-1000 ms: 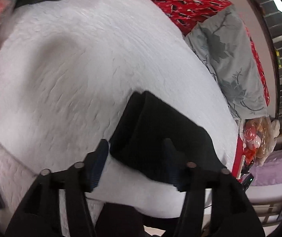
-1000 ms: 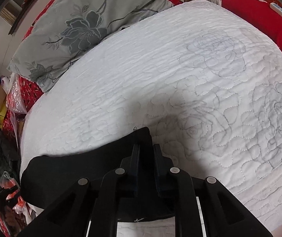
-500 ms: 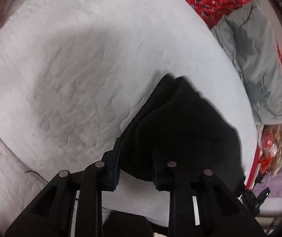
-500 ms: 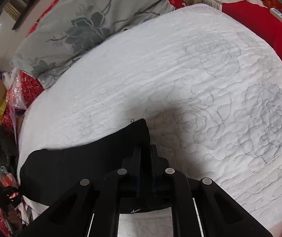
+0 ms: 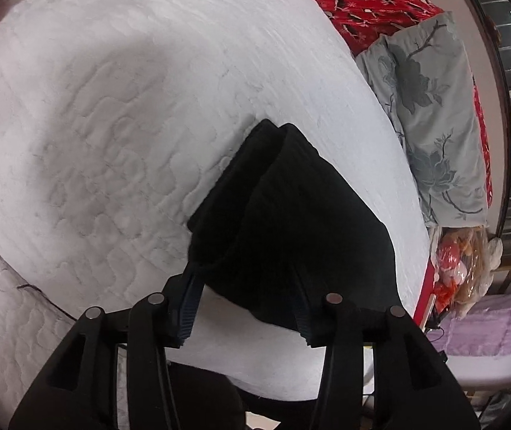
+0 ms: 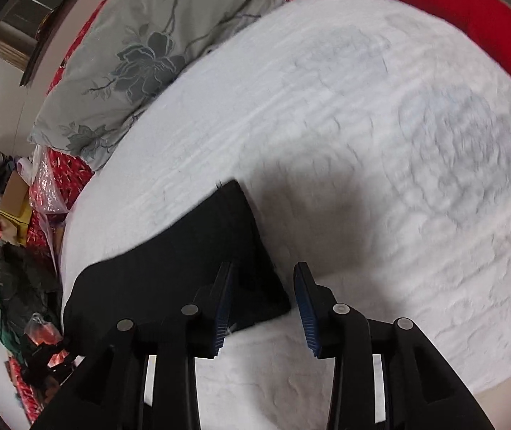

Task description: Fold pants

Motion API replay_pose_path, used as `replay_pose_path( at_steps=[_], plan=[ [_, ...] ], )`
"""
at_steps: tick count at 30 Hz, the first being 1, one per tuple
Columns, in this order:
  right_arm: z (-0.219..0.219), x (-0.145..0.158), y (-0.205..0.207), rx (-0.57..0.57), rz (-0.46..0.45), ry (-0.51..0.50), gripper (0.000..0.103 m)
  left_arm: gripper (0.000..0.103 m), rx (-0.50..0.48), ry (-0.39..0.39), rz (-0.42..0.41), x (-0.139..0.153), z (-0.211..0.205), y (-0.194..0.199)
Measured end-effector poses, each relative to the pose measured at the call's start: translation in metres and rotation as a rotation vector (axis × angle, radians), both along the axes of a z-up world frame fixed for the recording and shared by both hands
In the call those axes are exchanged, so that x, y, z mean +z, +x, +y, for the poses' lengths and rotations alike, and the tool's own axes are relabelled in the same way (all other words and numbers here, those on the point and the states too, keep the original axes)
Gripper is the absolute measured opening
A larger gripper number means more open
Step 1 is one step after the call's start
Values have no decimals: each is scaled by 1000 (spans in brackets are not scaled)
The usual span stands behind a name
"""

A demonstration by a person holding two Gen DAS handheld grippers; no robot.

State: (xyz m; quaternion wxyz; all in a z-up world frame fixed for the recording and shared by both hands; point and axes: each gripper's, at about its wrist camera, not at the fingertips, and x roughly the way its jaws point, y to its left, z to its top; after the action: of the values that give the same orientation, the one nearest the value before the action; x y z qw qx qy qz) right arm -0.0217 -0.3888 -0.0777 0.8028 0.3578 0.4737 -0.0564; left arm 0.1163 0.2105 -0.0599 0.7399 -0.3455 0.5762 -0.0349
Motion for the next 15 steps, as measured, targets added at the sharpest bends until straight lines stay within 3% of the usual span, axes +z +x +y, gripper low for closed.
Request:
replay_pose_path(
  at_steps=[2,3,4,5,9,12,15],
  plan=[
    [5,-3,4,4,2,0,36,43,17,28,15,-2,-3,6],
    [8,-5,8,13,8,2,28,42,20,51,22,-2,-1,7],
    [11,-5,11,22,23,-19,9,31,26,78,35,-1,-1,9],
    [13,-2,11,38,30,-27,9,26,28,97,53,-1,0,8],
    [10,22,-3,55,-39,-28,8,24,4,131,79,-11,4,6],
    [5,-1,-4,45,43,-40,9,24,29,123,97,-16,6,8],
    [1,-15,-7,-5,39,14,14,27,21,116,96,-12,7,4]
  ],
)
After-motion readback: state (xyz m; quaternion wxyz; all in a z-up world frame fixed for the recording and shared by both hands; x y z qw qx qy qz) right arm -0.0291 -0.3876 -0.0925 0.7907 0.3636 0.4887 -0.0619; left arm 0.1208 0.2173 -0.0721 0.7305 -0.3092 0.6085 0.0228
